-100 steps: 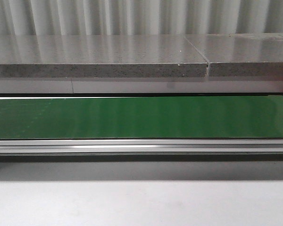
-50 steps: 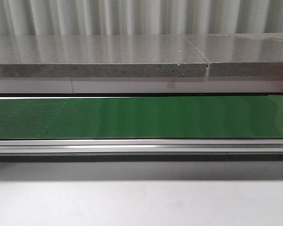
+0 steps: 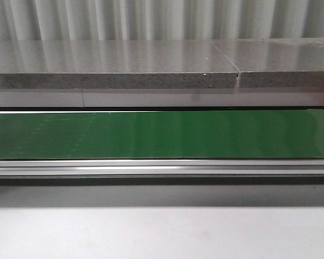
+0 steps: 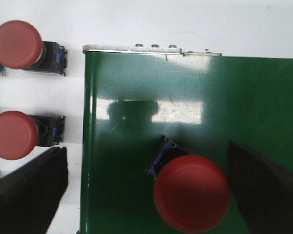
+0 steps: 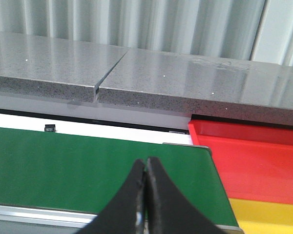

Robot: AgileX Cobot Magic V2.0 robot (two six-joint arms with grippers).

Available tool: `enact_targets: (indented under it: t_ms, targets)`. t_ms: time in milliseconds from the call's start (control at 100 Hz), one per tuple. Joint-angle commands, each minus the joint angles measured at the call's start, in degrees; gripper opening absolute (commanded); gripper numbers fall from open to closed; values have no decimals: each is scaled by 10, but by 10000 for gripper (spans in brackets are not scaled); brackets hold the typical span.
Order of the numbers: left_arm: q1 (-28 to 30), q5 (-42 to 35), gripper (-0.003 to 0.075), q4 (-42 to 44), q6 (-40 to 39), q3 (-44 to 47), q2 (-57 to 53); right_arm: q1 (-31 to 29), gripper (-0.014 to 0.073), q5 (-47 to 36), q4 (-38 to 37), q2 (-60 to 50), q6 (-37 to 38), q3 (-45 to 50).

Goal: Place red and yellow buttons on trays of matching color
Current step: 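Carry the red button onto the conveyor's near end and release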

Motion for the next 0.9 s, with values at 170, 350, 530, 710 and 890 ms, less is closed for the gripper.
enact_targets:
  t_ms: [170, 350, 530, 710, 890]
  targets:
    - [-49, -12, 662, -3, 1, -42, -31, 2, -68, -44, 0, -9, -1, -3]
    - [-60, -26, 662, -2, -17, -52, -67, 2, -68, -44, 0, -9, -1, -3]
    - [-27, -31, 662, -1, -64, -49, -115, 2, -68, -44, 0, -9, -1, -3]
    - [36, -29, 662, 0, -68, -19, -169, 2, -68, -44, 0, -9, -1, -3]
    - [145, -31, 662, 3, -68, 49, -219, 2, -68, -44, 0, -9, -1, -3]
